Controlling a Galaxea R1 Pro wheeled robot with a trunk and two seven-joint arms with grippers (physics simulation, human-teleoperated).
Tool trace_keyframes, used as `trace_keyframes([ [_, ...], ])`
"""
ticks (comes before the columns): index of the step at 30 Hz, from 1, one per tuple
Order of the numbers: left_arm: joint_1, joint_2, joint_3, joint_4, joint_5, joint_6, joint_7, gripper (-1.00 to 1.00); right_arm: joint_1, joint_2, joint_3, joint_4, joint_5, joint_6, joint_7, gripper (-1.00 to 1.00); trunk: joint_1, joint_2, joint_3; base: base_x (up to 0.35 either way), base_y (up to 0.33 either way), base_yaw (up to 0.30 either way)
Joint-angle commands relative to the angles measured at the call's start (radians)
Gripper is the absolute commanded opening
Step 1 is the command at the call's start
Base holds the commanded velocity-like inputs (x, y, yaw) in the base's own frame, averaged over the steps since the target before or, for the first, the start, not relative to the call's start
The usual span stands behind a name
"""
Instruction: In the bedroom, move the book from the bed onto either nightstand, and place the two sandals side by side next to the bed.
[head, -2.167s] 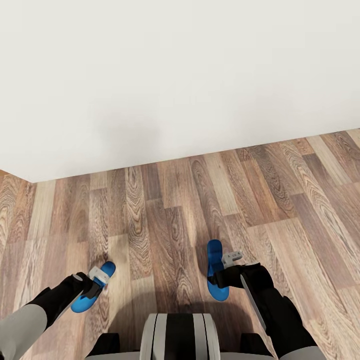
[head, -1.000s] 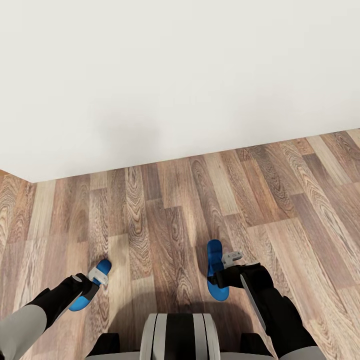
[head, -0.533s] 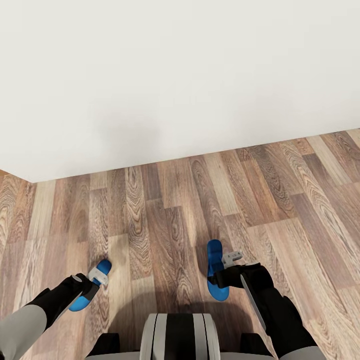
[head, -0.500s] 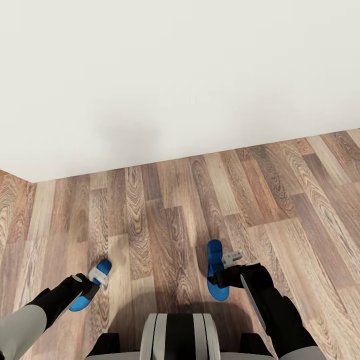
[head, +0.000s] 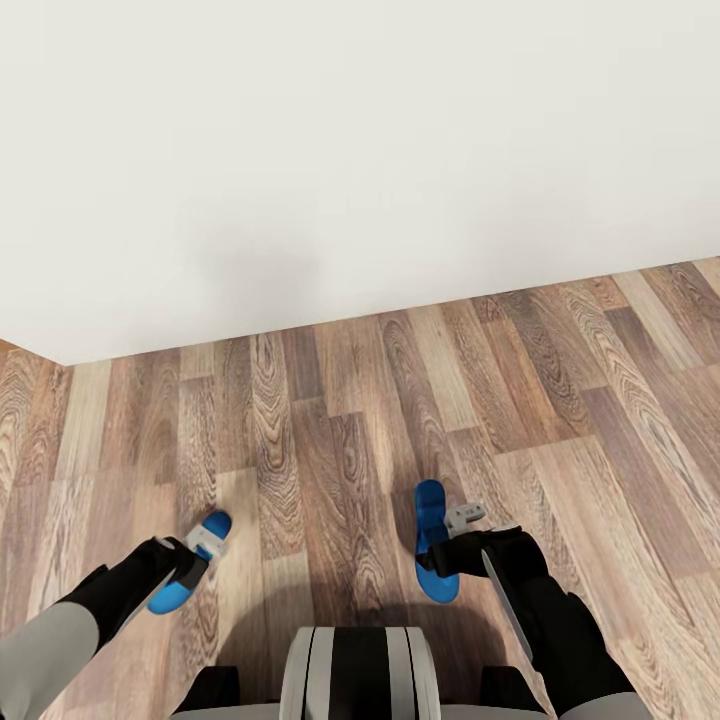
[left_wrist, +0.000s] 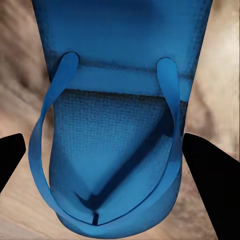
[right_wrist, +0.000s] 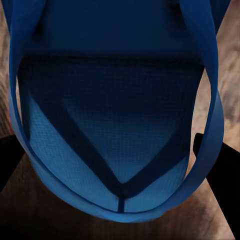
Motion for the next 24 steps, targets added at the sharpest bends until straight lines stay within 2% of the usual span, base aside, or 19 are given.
trace_keyframes([
  [1, 0.0, 0.002, -0.006, -0.02, 0.011, 0.029, 0.001, -1.0, 0.0, -0.001, 0.001, -0.001, 0.011, 0.003, 0.008, -1.0, 0.0, 0.0, -0.001, 0.0, 0.0, 0.0],
  [4, 0.0, 0.002, -0.006, -0.082, 0.024, 0.122, -0.012, -1.0, 0.0, 0.0, 0.001, 0.0, 0.01, 0.003, 0.009, -1.0, 0.0, 0.0, -0.001, 0.0, 0.0, 0.0],
  [8, 0.002, 0.002, -0.006, -0.201, 0.046, 0.279, -0.031, -1.0, 0.0, -0.001, -0.001, -0.001, 0.008, 0.003, 0.014, -1.0, 0.0, 0.0, -0.001, 0.0, 0.0, 0.0],
  [13, 0.005, 0.002, -0.005, -0.41, 0.058, 0.475, -0.039, -1.0, 0.0, 0.001, -0.001, -0.003, 0.006, 0.004, 0.012, -1.0, 0.0, 0.0, -0.001, 0.0, 0.0, 0.0],
  [15, 0.01, 0.001, -0.003, -0.505, 0.059, 0.532, -0.039, -1.0, 0.0, 0.002, -0.001, -0.005, 0.006, 0.005, 0.011, -1.0, 0.0, 0.0, -0.001, 0.0, 0.0, 0.0],
  [19, 0.033, -0.003, 0.001, -0.659, 0.058, 0.595, -0.036, -1.0, 0.0, 0.002, -0.001, -0.008, 0.005, 0.006, 0.009, -1.0, 0.0, 0.0, -0.001, 0.0, 0.0, 0.0],
  [24, 0.061, -0.023, 0.004, -0.742, 0.056, 0.609, -0.001, -1.0, 0.001, 0.003, 0.0, -0.009, 0.005, 0.006, 0.008, -1.0, 0.0, 0.0, -0.001, 0.0, 0.0, 0.0],
])
